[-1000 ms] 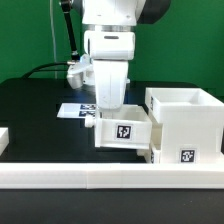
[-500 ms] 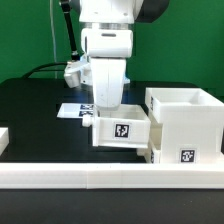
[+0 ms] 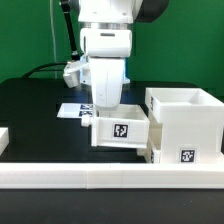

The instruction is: Assemble drawer

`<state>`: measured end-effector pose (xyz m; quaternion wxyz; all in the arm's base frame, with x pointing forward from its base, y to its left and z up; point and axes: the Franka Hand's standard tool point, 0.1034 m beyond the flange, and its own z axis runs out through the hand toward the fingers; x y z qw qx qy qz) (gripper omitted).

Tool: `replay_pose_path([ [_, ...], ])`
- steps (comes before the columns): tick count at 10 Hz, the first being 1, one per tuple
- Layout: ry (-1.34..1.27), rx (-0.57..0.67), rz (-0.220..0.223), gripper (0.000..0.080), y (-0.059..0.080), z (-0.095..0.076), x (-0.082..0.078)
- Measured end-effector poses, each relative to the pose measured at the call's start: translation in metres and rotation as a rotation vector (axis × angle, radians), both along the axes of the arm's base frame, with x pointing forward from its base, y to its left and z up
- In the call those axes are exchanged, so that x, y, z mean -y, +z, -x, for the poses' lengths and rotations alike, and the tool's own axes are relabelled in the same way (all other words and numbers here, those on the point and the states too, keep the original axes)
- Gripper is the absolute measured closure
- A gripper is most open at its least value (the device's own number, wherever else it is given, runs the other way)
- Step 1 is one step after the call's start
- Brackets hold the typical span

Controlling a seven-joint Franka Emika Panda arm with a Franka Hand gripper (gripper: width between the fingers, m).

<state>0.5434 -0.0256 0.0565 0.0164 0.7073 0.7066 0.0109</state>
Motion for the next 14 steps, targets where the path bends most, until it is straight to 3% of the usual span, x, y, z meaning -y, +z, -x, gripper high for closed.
replay_pose_path([
  [3,0.004,0.002,-0.054,0.0757,-0.001,0.001,0.017],
  [6,0.009,0.001,-0.053,0.0757,-0.002,0.002,0.016],
  [11,-0.033,0.004,-0.061,0.0757,0.000,-0.004,-0.007],
  [14,-0.039,-0.007,-0.063,0.0757,-0.006,0.000,-0.005],
])
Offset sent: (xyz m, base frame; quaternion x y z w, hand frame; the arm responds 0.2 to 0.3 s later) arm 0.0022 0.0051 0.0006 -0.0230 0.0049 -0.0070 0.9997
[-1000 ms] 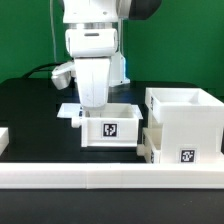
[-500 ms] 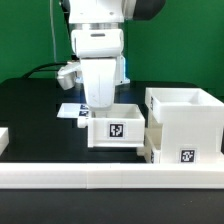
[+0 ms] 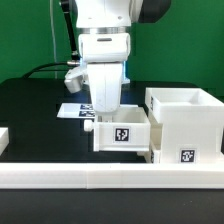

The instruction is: Assemble drawer

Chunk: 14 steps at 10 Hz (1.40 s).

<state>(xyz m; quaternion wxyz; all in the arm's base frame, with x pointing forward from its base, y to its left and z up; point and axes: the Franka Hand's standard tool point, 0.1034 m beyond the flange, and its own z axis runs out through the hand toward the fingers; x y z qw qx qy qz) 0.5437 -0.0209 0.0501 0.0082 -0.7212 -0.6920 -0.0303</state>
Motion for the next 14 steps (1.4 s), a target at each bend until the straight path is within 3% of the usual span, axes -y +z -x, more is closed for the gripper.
replay_pose_path([
  [14,-0.023,-0.022,0.010,0.0757,0.0057,-0.0001,-0.0078],
])
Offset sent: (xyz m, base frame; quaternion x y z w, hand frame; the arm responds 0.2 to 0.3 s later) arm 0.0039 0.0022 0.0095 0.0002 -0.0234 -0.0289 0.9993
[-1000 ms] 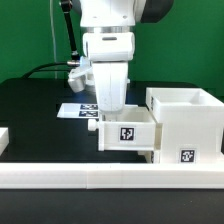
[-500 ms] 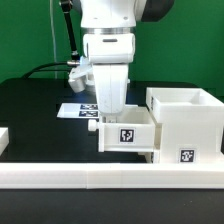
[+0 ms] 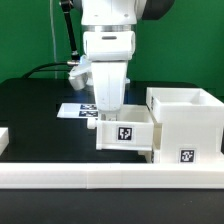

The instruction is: Assemble drawer

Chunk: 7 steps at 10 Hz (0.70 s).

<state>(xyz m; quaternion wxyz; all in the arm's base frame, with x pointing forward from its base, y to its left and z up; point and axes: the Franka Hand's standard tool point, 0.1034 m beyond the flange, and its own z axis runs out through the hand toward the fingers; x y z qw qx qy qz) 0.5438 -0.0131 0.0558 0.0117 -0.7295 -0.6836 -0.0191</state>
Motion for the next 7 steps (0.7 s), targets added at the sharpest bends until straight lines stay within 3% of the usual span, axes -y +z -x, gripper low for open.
replay_pose_path([
  [7,0.008,0.001,-0.003,0.0757,0.0014,0.0005,-0.0072],
])
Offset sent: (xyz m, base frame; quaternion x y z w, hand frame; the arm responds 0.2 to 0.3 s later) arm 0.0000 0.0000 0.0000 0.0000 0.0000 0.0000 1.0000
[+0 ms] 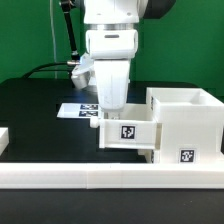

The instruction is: Assemble drawer

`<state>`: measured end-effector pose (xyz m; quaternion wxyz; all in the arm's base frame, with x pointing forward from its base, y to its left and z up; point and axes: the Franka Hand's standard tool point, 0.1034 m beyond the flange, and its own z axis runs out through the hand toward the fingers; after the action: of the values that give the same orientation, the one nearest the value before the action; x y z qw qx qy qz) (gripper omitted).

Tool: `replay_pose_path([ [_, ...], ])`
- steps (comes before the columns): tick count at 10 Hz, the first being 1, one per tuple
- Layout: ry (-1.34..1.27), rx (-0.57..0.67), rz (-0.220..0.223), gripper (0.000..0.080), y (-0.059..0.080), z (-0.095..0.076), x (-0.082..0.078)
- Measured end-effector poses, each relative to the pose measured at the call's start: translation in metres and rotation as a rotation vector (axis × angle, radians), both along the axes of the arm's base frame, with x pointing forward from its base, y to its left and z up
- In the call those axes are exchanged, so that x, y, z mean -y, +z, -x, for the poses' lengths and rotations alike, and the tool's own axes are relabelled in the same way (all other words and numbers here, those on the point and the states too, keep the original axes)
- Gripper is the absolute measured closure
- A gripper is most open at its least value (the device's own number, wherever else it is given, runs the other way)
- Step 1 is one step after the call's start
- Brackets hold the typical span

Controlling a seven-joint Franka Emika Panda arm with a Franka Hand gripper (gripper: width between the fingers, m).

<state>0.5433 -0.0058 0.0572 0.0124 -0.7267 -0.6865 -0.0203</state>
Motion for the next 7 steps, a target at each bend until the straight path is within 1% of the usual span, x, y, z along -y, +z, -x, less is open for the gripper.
replay_pose_path([
  [2,0.021,-0.003,0.005,0.0757,-0.0027,0.0013,-0.0021],
  [7,0.030,-0.003,0.010,0.0757,-0.0032,0.0014,-0.0013],
])
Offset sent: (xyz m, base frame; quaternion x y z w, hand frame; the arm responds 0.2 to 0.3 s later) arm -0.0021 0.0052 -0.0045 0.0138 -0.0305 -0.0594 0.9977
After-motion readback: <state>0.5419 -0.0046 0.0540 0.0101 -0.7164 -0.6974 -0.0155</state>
